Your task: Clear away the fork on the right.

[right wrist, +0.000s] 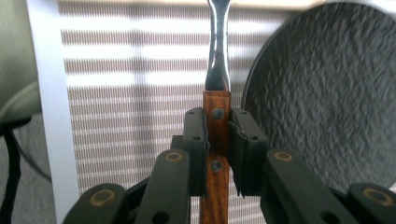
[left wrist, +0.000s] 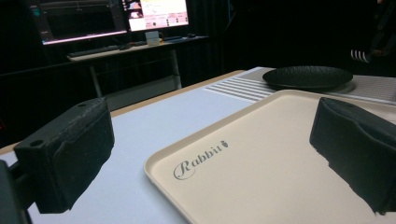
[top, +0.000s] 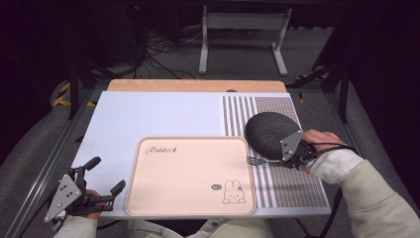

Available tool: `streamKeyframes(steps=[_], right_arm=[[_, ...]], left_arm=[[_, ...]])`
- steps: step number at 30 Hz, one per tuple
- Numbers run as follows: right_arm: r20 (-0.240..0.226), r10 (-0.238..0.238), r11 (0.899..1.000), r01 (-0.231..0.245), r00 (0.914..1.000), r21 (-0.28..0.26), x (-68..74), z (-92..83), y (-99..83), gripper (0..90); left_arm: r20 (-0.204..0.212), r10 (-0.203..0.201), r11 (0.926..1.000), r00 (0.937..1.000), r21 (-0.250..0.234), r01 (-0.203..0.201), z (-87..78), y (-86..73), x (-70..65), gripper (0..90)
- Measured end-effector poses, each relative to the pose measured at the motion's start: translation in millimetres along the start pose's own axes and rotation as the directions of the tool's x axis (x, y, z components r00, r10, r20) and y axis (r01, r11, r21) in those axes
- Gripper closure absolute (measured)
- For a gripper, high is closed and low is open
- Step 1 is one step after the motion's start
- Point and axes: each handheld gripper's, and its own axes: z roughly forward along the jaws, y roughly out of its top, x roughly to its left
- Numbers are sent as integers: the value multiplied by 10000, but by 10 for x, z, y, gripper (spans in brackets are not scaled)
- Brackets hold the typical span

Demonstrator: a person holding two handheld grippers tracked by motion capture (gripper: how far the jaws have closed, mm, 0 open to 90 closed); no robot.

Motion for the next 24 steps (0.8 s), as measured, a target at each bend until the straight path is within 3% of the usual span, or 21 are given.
streamKeyframes(steps=[3,6,11,15,20,21,24], right_arm=[[-101,291,9993,-293,9995,-233,6,-30,63,780],[-291,935,9937,-951,9952,-590,8,-57,121,780],[-494,1973,9730,-2017,9791,-1119,3,-73,191,780],[-479,2814,9468,-2854,9584,-1484,15,-105,235,780],[-924,3999,8975,-4101,9119,-1622,19,-136,288,780],[-924,3999,8975,-4101,9119,-1622,19,-136,288,780],[-1073,4704,8610,-4822,8759,-1619,31,-148,338,780]], left_arm=[[1,-9,10000,10000,-6,9,-1,0,0,2],[-6,-24,10000,10000,-39,24,-2,1,-2,2],[10,-35,10000,10000,-57,35,-2,0,-1,3],[17,-19,10000,10000,-48,19,0,1,-2,3],[30,-41,10000,10000,-43,42,-3,1,0,3],[30,-41,10000,10000,-43,42,-3,1,0,3],[34,-49,10000,10000,-48,49,-4,1,2,2]])
